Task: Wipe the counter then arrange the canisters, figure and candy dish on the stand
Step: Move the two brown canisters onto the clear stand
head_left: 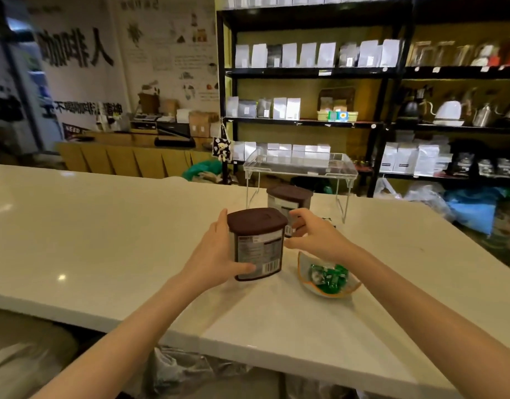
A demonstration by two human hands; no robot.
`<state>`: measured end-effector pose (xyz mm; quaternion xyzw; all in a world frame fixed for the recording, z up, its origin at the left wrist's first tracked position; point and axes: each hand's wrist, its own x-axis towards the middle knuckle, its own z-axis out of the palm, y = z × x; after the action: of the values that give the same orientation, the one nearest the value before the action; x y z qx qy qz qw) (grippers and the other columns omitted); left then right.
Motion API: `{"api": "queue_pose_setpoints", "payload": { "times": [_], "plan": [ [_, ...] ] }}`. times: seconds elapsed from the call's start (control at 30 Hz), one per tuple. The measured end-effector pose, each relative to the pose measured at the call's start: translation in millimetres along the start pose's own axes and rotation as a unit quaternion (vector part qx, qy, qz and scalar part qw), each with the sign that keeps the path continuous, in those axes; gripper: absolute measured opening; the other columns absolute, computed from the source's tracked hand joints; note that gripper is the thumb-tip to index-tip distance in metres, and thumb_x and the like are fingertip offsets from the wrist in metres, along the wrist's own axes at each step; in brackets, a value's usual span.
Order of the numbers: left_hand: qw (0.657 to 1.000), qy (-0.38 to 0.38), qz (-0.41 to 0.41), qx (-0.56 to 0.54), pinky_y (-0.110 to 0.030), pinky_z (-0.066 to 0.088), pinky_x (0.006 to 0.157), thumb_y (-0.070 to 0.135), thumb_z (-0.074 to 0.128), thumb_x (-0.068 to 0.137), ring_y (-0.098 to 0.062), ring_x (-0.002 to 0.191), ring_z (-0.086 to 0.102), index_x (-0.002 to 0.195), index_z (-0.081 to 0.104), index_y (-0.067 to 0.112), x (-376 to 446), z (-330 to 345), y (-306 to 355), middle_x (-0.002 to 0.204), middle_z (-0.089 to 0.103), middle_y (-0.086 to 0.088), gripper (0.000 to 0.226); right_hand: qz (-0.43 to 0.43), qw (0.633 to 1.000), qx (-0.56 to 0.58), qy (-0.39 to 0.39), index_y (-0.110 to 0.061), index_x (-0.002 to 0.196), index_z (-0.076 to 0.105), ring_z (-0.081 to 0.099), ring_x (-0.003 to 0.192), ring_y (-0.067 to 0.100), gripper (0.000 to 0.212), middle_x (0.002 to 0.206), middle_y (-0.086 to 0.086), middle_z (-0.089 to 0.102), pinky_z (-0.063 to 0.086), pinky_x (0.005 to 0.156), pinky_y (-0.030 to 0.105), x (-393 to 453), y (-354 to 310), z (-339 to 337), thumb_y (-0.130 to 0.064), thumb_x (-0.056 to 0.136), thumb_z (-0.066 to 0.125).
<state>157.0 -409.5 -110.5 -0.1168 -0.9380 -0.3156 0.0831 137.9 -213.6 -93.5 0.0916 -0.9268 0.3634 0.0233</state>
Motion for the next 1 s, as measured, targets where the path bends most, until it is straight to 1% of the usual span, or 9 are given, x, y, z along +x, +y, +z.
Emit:
{"api": "queue_pose_setpoints", "payload": {
  "times": [0.1, 0.2, 0.3, 0.43, 0.5, 0.63, 0.73, 0.87, 1.0],
  "plan": [
    [0.993, -0.036, -0.001, -0.108, -0.022, 0.037, 0.091, 0.018, 0.082, 0.064, -0.005, 0.111, 0.039, 0.142, 0.014, 0.017, 11.9, 4.0, -7.5, 0.143, 0.040, -0.001, 0.104, 0.021, 0.999, 0.017, -0.047, -0.019, 0.128, 0.044, 0.057, 0.108, 0.020, 0.064, 0.124, 0.004, 0.058, 0.049, 0.095, 0.042, 15.2, 5.7, 2.6, -0.024, 0.071, 0.072],
    [0.975, -0.072, -0.037, -0.208, -0.026, 0.043, 0.087, 0.011, 0.082, 0.063, -0.011, 0.111, 0.045, 0.138, 0.028, 0.023, 24.0, 0.0, -18.0, 0.131, 0.048, 0.001, 0.093, 0.015, 0.994, 0.017, -0.105, -0.019, 0.119, 0.053, 0.060, 0.102, 0.020, 0.048, 0.112, 0.002, 0.063, 0.052, 0.091, 0.037, 23.3, 3.7, 1.9, -0.014, 0.074, 0.070],
    [0.974, -0.099, -0.032, -0.201, -0.027, 0.046, 0.086, 0.010, 0.081, 0.063, -0.016, 0.111, 0.053, 0.132, 0.040, 0.022, 34.8, -5.0, -25.6, 0.126, 0.057, 0.001, 0.082, 0.025, 0.985, 0.046, -0.166, -0.018, 0.116, 0.055, 0.061, 0.098, 0.017, 0.041, 0.104, -0.002, 0.063, 0.054, 0.082, 0.026, 30.3, -1.0, -2.7, -0.007, 0.077, 0.067],
    [0.981, -0.102, -0.014, -0.165, -0.029, 0.053, 0.084, 0.016, 0.085, 0.058, -0.018, 0.104, 0.061, 0.128, 0.049, 0.021, 45.3, -10.3, -27.4, 0.117, 0.065, -0.002, 0.079, 0.031, 0.978, 0.046, -0.200, -0.014, 0.113, 0.060, 0.062, 0.094, 0.012, 0.037, 0.101, -0.004, 0.065, 0.055, 0.080, 0.022, 41.1, -6.5, -9.7, -0.004, 0.078, 0.066],
    [0.983, -0.091, -0.010, -0.158, -0.027, 0.054, 0.080, 0.018, 0.086, 0.056, -0.015, 0.098, 0.063, 0.126, 0.052, 0.020, 49.8, -12.6, -26.1, 0.112, 0.068, -0.002, 0.078, 0.033, 0.977, 0.050, -0.206, -0.015, 0.114, 0.058, 0.063, 0.098, 0.014, 0.040, 0.106, -0.004, 0.065, 0.056, 0.081, 0.023, 48.0, -7.4, -13.7, -0.004, 0.077, 0.067],
    [0.987, -0.061, -0.005, -0.151, -0.019, 0.053, 0.069, 0.023, 0.087, 0.053, -0.008, 0.090, 0.064, 0.122, 0.054, 0.024, 66.9, -23.7, -18.2, 0.103, 0.071, 0.001, 0.076, 0.038, 0.977, 0.072, -0.198, -0.013, 0.116, 0.061, 0.065, 0.105, 0.021, 0.044, 0.116, 0.004, 0.067, 0.053, 0.094, 0.037, 65.2, -9.4, -28.1, -0.009, 0.073, 0.072],
    [0.989, -0.035, 0.006, -0.142, -0.020, 0.053, 0.070, 0.026, 0.086, 0.054, -0.007, 0.088, 0.066, 0.123, 0.054, 0.026, 85.2, -38.2, -7.2, 0.101, 0.072, 0.002, 0.076, 0.022, 0.971, 0.120, -0.207, -0.014, 0.119, 0.059, 0.065, 0.106, 0.018, 0.045, 0.117, 0.003, 0.068, 0.055, 0.089, 0.030, 80.9, -15.4, -47.2, -0.004, 0.076, 0.069],
    [0.988, -0.011, 0.038, -0.149, -0.010, 0.051, 0.057, 0.023, 0.084, 0.057, 0.005, 0.078, 0.063, 0.113, 0.057, 0.028, 113.7, -60.3, 9.0, 0.083, 0.067, 0.018, 0.063, 0.009, 0.968, 0.154, -0.198, -0.015, 0.114, 0.062, 0.067, 0.104, 0.016, 0.039, 0.115, 0.003, 0.069, 0.056, 0.088, 0.028, 109.4, -25.5, -78.7, -0.005, 0.077, 0.069],
    [0.985, 0.047, 0.058, -0.156, -0.012, 0.046, 0.062, 0.025, 0.083, 0.059, 0.008, 0.078, 0.057, 0.113, 0.060, 0.023, 153.7, -79.9, 25.5, 0.086, 0.064, 0.018, 0.059, -0.011, 0.971, 0.178, -0.156, -0.016, 0.112, 0.061, 0.069, 0.099, 0.020, 0.036, 0.110, 0.005, 0.071, 0.059, 0.080, 0.029, 147.1, -37.8, -110.4, -0.007, 0.078, 0.068]
  ]
}}
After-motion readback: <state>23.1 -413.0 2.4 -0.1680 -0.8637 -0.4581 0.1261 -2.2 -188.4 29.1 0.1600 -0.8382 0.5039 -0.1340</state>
